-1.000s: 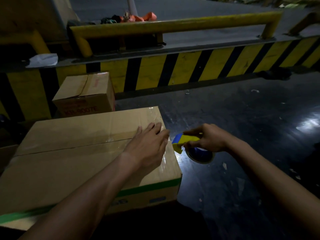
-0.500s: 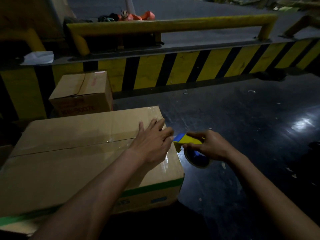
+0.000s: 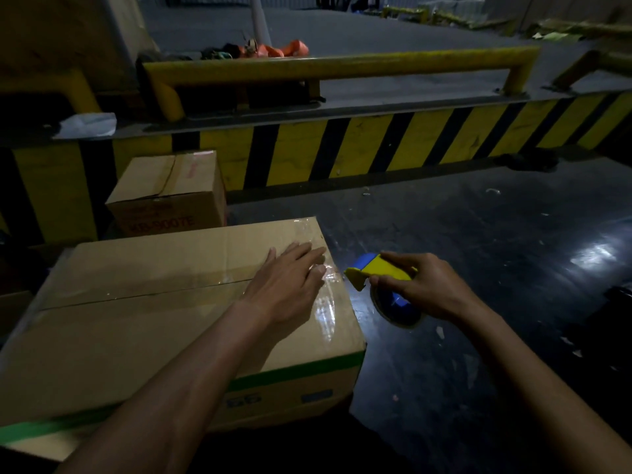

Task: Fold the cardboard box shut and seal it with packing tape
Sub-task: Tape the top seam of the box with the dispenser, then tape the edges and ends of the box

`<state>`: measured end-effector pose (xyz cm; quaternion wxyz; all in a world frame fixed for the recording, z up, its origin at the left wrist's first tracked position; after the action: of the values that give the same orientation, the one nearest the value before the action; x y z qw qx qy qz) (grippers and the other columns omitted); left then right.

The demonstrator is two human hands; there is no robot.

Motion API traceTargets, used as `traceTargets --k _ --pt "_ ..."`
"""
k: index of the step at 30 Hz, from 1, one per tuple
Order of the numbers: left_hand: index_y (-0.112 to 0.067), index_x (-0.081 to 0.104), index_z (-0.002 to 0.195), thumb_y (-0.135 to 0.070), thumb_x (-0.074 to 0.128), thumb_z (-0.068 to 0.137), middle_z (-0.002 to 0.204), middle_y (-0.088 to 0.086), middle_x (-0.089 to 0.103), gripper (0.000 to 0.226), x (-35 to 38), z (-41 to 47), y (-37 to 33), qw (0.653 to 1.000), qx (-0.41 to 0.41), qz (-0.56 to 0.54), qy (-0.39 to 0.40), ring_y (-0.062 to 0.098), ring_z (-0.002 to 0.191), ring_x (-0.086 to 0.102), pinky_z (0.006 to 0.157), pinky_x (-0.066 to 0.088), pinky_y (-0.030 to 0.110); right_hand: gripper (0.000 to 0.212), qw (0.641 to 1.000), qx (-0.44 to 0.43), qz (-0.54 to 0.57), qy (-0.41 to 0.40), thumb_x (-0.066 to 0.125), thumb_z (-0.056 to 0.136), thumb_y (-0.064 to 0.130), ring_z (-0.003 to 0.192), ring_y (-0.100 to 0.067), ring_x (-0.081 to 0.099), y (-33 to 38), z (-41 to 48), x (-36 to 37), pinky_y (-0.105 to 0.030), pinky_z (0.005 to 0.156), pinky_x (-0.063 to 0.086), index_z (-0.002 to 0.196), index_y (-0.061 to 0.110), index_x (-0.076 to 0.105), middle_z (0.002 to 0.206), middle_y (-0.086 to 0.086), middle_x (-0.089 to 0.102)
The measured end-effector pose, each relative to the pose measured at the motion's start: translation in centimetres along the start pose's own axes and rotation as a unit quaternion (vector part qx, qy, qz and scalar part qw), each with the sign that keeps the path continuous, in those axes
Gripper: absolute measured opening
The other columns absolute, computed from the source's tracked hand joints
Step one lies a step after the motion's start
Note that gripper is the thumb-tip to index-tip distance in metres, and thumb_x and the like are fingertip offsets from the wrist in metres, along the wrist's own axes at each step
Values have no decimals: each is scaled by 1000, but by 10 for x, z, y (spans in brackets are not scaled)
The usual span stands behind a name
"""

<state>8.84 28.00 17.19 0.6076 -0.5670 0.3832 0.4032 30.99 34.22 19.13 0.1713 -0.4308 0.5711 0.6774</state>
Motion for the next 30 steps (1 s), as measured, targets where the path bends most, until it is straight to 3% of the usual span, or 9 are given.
traceTargets --k 5,11,15,23,25,26,27,28,30 --pt "-33 22 157 -51 25 104 167 -1 15 56 -26 -20 46 998 -40 48 25 19 154 4 122 3 54 68 995 -21 7 -96 69 77 63 120 -15 58 47 -13 -27 -29 89 47 136 31 58 133 3 63" --pt "-48 3 156 -77 12 91 168 4 -4 71 -41 -33 88 981 -38 160 99 30 153 -7 117 -3 66 68 995 6 33 -90 67 79 63 125 -15 53 106 -27 -5 -28 85 41 137 30 56 139 6 58" --pt "-53 -7 153 -79 2 88 167 -1 -12 70 -29 -39 92 986 -44 143 75 27 152 -15 116 -7 66 69 994 36 -2 -104 63 82 64 118 -20 58 129 -37 28 -32 81 44 139 26 54 134 1 62" --pt "-50 -6 154 -78 0 89 166 1 -14 71 -18 -41 94 988 -72 124 63 32 151 -18 113 -14 68 70 977 51 -88 -185 56 82 69 118 -22 58 142 -51 40 -39 90 50 139 28 54 132 0 63" --pt "-45 13 156 -69 10 97 168 2 4 64 -26 -38 88 991 -62 113 43 35 153 -1 116 -6 65 68 976 44 -93 -193 58 83 67 108 -20 60 142 -55 39 -32 80 45 140 30 53 125 -2 66" --pt "-40 34 151 -60 18 101 162 4 29 57 -34 -35 82 996 -43 79 15 35 149 21 118 9 61 68 975 36 -94 -199 58 84 66 97 -18 59 143 -58 39 -30 74 41 141 30 52 117 -3 68" --pt "-33 55 136 -52 25 104 142 4 54 47 -45 -32 75 1000 -19 13 -16 31 132 45 113 30 54 68 973 28 -94 -207 59 84 65 87 -15 55 145 -61 39 -28 71 37 141 31 51 106 -4 67" --pt "-27 67 116 -46 32 105 116 1 67 41 -55 -27 69 997 -1 -70 -31 25 109 58 98 45 45 68 971 21 -94 -218 59 83 65 80 -13 51 147 -64 40 -27 67 35 142 31 51 95 -2 63" --pt "-20 73 92 -45 41 103 88 -1 71 43 -64 -9 61 977 -12 -215 8 20 84 64 76 49 34 68 968 9 -95 -231 59 82 65 71 -9 48 150 -68 44 -23 59 33 142 34 49 84 4 55"
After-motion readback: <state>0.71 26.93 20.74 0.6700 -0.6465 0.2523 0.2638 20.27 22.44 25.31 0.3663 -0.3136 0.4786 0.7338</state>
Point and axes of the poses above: each hand's wrist, its own z-axis towards the middle knuckle, its own x-axis out of the palm, y = z × x, the point moved 7 cm from there along z, towards the middle knuckle
